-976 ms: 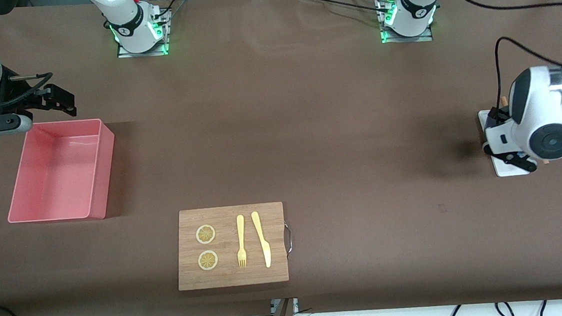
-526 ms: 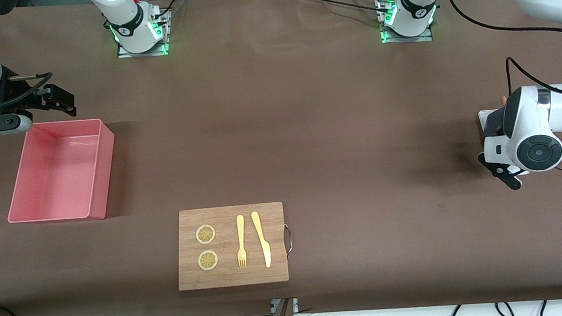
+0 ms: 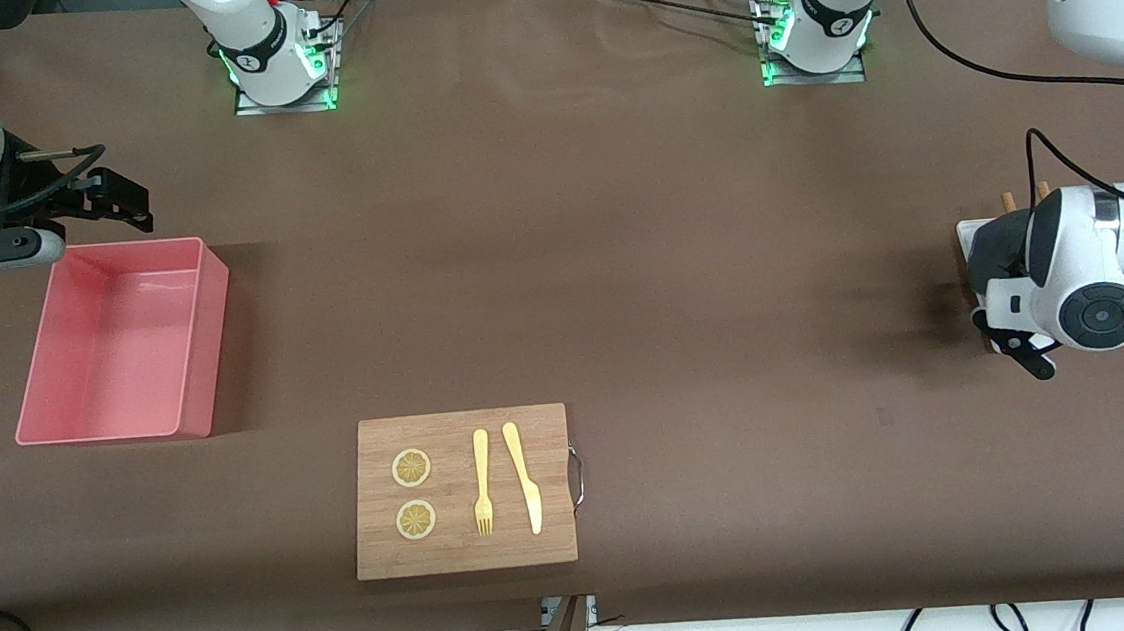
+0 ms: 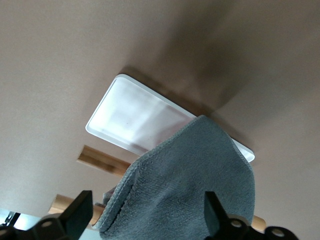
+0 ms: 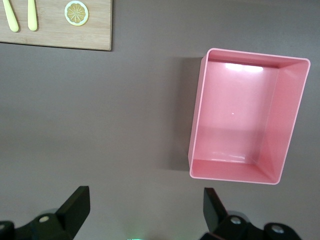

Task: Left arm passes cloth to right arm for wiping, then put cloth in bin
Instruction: 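Lower the left gripper onto the grey cloth on the white tray and grasp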

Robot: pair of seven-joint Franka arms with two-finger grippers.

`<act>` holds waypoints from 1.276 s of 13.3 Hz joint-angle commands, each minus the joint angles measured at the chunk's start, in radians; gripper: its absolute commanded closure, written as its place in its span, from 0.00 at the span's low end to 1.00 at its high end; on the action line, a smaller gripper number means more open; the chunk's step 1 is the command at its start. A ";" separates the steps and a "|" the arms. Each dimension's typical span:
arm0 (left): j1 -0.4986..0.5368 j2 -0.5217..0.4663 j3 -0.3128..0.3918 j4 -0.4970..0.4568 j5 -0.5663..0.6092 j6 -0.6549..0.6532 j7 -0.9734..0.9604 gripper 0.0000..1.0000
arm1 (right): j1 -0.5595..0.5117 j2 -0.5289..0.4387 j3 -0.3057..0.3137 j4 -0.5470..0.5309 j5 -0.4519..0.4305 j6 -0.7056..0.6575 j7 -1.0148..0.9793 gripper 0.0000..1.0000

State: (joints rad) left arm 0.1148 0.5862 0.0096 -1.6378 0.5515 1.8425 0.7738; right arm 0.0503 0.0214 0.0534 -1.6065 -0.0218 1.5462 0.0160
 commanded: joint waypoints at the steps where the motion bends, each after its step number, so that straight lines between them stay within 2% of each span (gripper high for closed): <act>1: 0.020 0.018 -0.005 0.015 0.010 0.014 0.058 0.15 | -0.009 0.005 0.009 0.020 0.002 -0.018 -0.013 0.00; 5: 0.022 0.020 -0.005 0.013 0.008 0.012 0.070 0.55 | -0.009 0.005 0.009 0.020 0.002 -0.017 -0.011 0.00; 8: 0.017 0.020 -0.005 0.015 0.008 0.008 0.108 0.92 | -0.009 0.005 0.008 0.020 0.002 -0.017 -0.011 0.00; 10: 0.013 0.012 -0.005 0.019 -0.024 0.003 0.108 1.00 | -0.009 0.005 0.009 0.020 0.002 -0.017 -0.011 0.00; 13: 0.002 -0.028 -0.014 0.036 -0.064 -0.080 0.114 1.00 | -0.009 0.005 0.008 0.020 0.002 -0.017 -0.011 0.00; 14: 0.000 -0.051 -0.046 0.038 -0.064 -0.116 0.111 1.00 | -0.009 0.005 0.008 0.020 0.002 -0.017 -0.013 0.00; 15: -0.001 -0.068 -0.069 0.065 -0.076 -0.174 0.105 1.00 | -0.009 0.005 0.008 0.022 0.002 -0.017 -0.013 0.00; 17: -0.001 -0.069 -0.086 0.168 -0.193 -0.328 0.104 1.00 | -0.009 0.005 0.009 0.023 0.000 -0.041 -0.010 0.00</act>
State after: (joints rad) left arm 0.1155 0.5370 -0.0667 -1.5480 0.4403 1.6296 0.8581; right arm 0.0504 0.0213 0.0536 -1.6063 -0.0218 1.5419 0.0159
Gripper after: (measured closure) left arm 0.978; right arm 0.000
